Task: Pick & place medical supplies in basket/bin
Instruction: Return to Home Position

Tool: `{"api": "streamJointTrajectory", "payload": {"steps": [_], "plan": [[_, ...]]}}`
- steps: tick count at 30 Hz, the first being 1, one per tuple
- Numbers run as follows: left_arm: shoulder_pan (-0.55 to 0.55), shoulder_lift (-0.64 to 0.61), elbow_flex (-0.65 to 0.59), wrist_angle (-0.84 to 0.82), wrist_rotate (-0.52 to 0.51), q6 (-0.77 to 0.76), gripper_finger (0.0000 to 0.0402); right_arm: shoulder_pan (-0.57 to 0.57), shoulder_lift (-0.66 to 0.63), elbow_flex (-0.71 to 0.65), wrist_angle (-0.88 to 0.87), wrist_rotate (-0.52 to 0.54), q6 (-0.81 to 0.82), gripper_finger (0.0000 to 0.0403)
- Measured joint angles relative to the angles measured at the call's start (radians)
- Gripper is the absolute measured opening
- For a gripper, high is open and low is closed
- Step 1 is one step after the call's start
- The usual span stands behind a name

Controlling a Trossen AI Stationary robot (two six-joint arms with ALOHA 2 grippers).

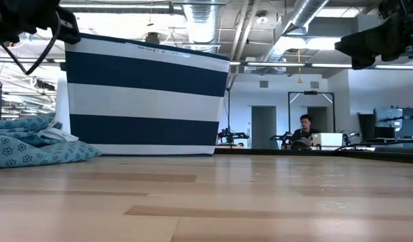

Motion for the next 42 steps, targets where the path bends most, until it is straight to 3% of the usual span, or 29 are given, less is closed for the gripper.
{"api": "streamJointTrajectory", "payload": {"steps": [5,12,15,27,33,42], "plan": [[0.000,0.000,0.000,-0.035,-0.026,-0.029,0.0000,0.000,0.000,0.000,-0.005,0.000,0.000,0.0108],[0.000,0.000,0.000,-0.157,-0.229,-0.109,0.0000,0.000,0.000,0.000,-0.005,0.000,0.000,0.0108],[0.000,0.001,0.000,-0.177,-0.259,-0.116,0.0000,0.000,0.000,0.000,-0.005,0.000,0.000,0.0108],[0.000,0.000,0.000,-0.239,-0.119,-0.075,0.0000,0.000,0.000,0.000,-0.005,0.000,0.000,0.0108],[0.000,0.000,0.000,-0.308,-0.147,-0.006,0.0000,0.000,0.000,0.000,-0.005,0.000,0.000,0.0108],[0.000,0.023,0.002,-0.337,-0.069,-0.114,0.0000,0.000,0.000,0.000,-0.006,0.000,0.000,0.0108]]}}
